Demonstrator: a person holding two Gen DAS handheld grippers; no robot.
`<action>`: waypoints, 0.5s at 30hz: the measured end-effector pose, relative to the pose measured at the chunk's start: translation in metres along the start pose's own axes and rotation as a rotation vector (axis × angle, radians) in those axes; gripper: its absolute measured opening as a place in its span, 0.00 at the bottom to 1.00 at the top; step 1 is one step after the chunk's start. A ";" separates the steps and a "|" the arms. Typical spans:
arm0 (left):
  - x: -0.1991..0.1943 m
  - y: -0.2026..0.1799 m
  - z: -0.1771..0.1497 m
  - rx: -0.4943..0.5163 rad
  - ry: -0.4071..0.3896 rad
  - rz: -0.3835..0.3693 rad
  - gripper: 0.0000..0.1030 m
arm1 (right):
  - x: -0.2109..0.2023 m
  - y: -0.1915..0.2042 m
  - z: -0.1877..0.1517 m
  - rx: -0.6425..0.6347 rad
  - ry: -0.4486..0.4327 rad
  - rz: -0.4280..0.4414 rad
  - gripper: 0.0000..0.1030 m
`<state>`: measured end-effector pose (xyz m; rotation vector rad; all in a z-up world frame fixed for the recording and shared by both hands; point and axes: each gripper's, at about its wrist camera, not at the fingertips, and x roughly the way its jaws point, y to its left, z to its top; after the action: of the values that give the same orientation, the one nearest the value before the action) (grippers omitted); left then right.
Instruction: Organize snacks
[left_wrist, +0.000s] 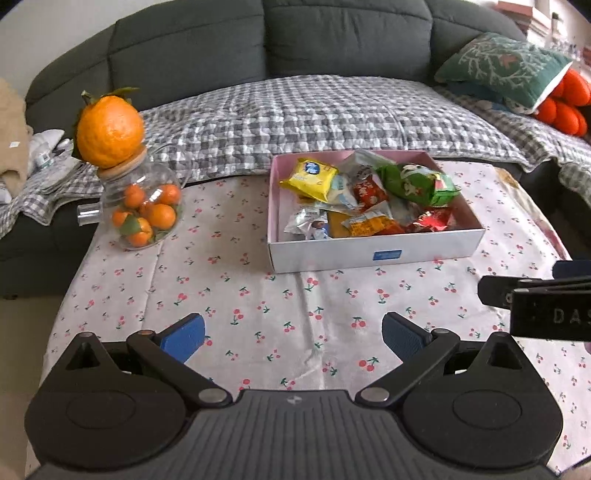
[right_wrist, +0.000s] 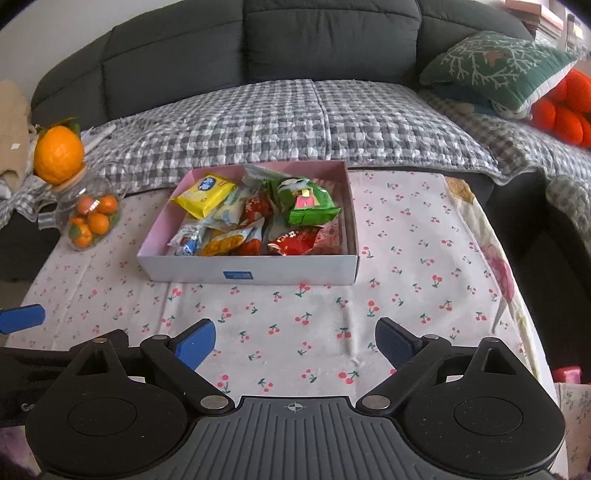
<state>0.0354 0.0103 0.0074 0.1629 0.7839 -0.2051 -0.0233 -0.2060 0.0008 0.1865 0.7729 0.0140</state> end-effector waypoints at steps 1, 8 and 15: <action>0.000 0.001 0.000 -0.005 0.000 0.004 0.99 | 0.000 0.000 0.000 0.005 0.005 -0.004 0.94; 0.005 0.005 0.001 -0.050 0.043 0.042 0.99 | 0.004 0.004 -0.002 -0.006 0.028 -0.033 0.95; 0.003 0.006 0.001 -0.063 0.058 0.053 0.99 | 0.003 0.005 -0.003 -0.007 0.023 -0.034 0.96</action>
<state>0.0395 0.0158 0.0064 0.1300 0.8418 -0.1258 -0.0230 -0.2003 -0.0021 0.1666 0.7989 -0.0133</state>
